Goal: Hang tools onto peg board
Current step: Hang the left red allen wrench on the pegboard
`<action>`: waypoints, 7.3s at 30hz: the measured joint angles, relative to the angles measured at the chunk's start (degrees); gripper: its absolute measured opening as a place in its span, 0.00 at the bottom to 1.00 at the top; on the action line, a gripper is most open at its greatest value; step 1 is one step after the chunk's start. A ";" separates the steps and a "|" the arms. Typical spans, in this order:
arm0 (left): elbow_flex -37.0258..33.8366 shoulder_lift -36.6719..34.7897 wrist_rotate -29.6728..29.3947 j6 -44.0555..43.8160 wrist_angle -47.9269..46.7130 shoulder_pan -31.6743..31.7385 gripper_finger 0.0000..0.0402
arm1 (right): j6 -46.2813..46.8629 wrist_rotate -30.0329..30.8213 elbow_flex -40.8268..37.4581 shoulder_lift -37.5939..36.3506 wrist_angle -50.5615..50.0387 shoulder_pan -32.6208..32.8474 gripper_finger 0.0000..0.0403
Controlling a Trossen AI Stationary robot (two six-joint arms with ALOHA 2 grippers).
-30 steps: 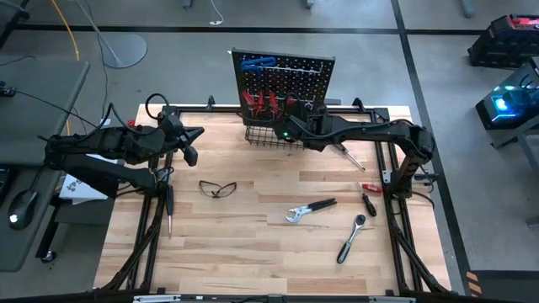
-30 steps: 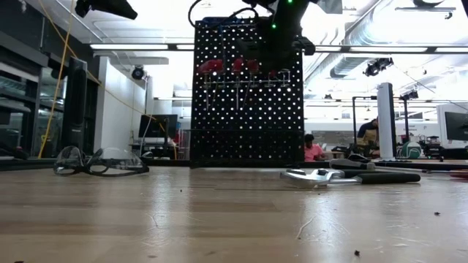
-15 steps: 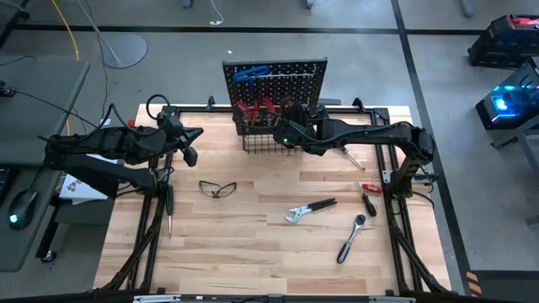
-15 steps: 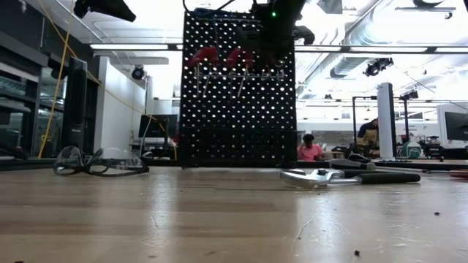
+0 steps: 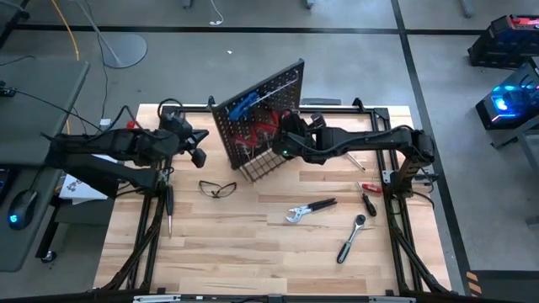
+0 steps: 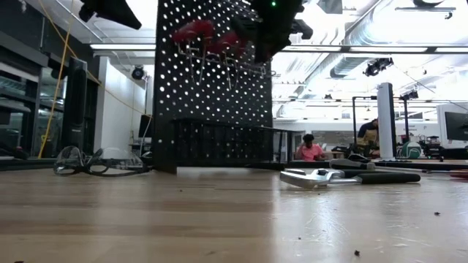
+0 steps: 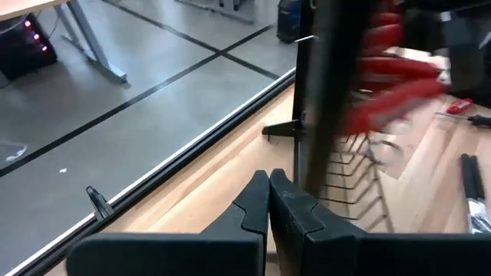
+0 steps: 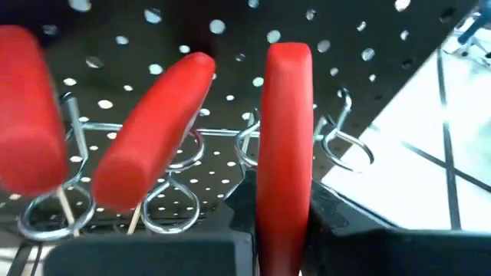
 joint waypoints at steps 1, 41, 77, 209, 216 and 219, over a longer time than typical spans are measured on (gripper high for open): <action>0.00 0.73 -0.30 -0.80 0.00 0.00 0.00 | 0.00 -0.26 0.00 0.00 0.01 0.16 0.09; -0.02 8.48 -1.34 -1.44 28.42 -20.82 0.00 | -0.04 -1.65 0.06 0.02 -1.39 0.31 0.09; -0.04 21.94 -4.58 -7.89 22.67 -11.87 0.00 | 1.42 -2.71 0.04 -3.94 -6.31 6.49 0.09; 17.70 32.84 1.80 0.10 32.08 -20.53 0.00 | -1.40 -24.59 -2.01 -20.40 -14.12 30.17 0.66; 8.17 33.67 2.38 6.61 70.94 -20.01 0.00 | -3.79 -16.73 -12.50 -23.89 25.28 28.84 0.65; 9.17 34.48 3.75 7.13 72.48 -18.70 0.00 | -7.08 -16.80 -13.89 -23.89 34.48 27.26 0.65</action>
